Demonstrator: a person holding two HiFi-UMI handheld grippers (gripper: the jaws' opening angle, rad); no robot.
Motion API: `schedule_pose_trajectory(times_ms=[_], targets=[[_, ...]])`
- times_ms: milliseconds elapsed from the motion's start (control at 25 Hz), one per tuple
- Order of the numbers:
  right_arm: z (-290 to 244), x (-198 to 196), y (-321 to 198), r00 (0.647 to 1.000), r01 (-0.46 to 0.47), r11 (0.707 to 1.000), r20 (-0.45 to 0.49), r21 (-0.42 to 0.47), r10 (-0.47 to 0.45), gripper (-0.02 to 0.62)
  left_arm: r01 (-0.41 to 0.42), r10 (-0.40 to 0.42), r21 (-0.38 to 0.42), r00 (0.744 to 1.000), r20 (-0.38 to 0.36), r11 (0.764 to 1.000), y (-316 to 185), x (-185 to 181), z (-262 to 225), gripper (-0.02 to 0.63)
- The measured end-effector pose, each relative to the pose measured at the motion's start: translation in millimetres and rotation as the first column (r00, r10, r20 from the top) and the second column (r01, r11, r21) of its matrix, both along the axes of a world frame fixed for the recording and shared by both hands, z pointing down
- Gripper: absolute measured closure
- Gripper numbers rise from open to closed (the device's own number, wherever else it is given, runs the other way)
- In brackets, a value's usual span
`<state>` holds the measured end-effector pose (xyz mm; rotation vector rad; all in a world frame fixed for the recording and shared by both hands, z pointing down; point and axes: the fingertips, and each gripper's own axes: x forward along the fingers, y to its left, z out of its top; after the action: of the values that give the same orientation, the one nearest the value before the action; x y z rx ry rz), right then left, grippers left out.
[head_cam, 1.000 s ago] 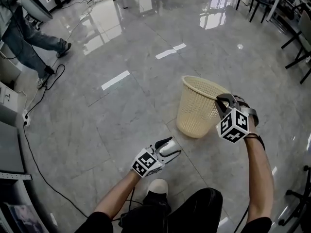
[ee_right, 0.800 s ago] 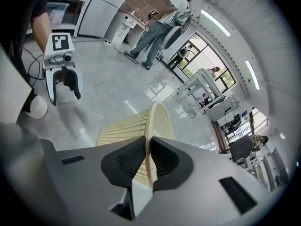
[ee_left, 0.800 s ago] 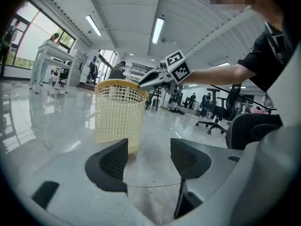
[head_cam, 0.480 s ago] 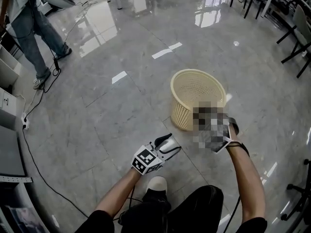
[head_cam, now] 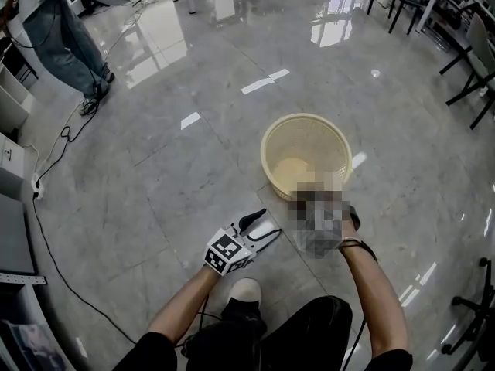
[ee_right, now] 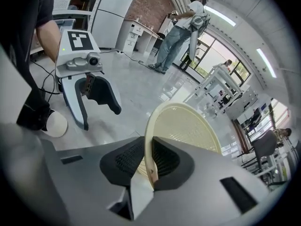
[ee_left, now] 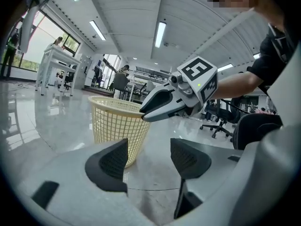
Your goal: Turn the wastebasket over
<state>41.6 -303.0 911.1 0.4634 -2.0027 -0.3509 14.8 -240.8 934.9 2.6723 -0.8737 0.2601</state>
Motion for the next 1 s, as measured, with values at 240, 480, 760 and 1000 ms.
schedule_pose_trajectory(times_ms=[240,480,760,1000], targets=[[-13,-5,-2,0.985,-0.09,0.996,0.145,-0.024,0.093,0.533,0.009,-0.009,0.005,1.0,-0.005,1.0,-3,-1,-3,0.337],[-59,26,-20,0.792,-0.363,0.928,0.497,-0.084,0.355,0.526,0.053,-0.048,0.077,0.997,-0.059,0.996,-17,-5,-34,0.337],[-75,73,-30,0.615,-0.533,0.835,0.616,-0.134,0.492,0.572,0.039,-0.026,0.177,0.997,-0.075,0.983,-33,-8,-75,0.509],[-82,78,-17,0.627,-0.515,0.844,0.606,-0.15,0.49,0.572,0.014,-0.013,0.208,1.0,-0.009,0.978,-38,-1,-92,0.6]])
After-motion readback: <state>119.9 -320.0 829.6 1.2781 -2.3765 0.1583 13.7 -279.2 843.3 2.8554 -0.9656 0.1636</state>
